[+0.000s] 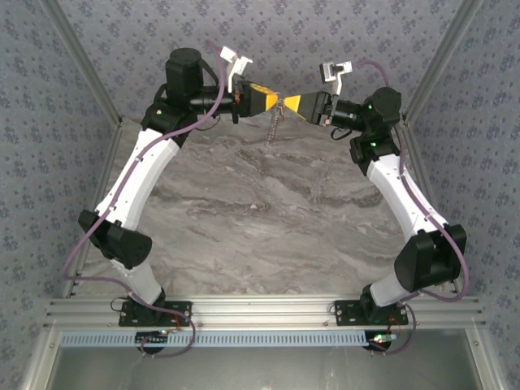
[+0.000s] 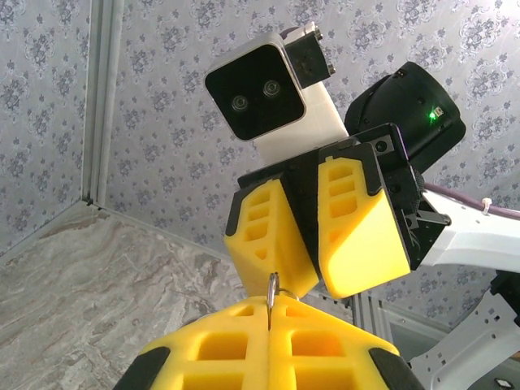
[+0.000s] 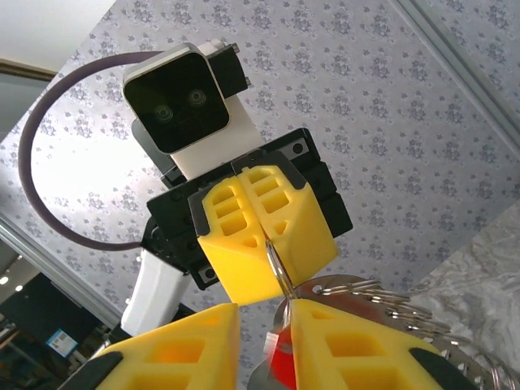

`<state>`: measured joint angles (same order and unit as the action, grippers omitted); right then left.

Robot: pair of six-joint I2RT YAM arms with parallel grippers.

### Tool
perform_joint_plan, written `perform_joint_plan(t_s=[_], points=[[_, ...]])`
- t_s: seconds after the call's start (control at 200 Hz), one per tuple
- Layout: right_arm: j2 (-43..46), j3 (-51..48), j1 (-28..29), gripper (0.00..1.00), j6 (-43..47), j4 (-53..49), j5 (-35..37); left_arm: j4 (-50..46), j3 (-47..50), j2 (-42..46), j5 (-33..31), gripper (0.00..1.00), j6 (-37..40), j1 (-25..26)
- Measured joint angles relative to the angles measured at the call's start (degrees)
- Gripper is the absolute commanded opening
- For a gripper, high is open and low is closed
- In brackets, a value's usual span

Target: Put the keys on the keyring

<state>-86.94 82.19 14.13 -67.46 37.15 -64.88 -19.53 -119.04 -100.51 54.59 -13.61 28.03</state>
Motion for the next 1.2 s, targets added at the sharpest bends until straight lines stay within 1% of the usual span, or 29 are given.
perform_joint_plan(t_s=[0.155,0.22,0.34,0.615,0.67,0.809,1.199], points=[[-1.09,0.11,0.0,0.11,-1.75,1.57,-0.39,0.15,0.0,0.0,0.02,0.0,0.0,0.0],[-1.66,0.13,0.0,0.11,-2.38,2.23,-0.5,0.15,0.0,0.0,0.0,0.0,0.0,0.0],[-2.12,0.13,0.0,0.14,-3.1,3.06,-0.55,0.13,0.0,0.0,-0.02,0.0,-0.11,-0.13],[-2.47,0.24,0.0,0.15,-3.93,3.87,-0.52,0.24,0.0,0.0,0.0,0.0,-0.63,-0.15],[-2.56,0.24,0.0,0.13,-4.13,3.91,-0.52,0.24,0.0,0.0,0.0,0.0,-0.63,-0.15],[-2.75,0.24,0.0,0.0,-4.74,4.52,-0.81,0.24,-0.02,0.0,-0.22,0.0,-0.63,-0.22],[-2.75,-0.2,-0.02,0.0,-5.01,4.94,-0.92,0.81,0.0,0.0,-1.51,0.0,-1.05,-0.22]])
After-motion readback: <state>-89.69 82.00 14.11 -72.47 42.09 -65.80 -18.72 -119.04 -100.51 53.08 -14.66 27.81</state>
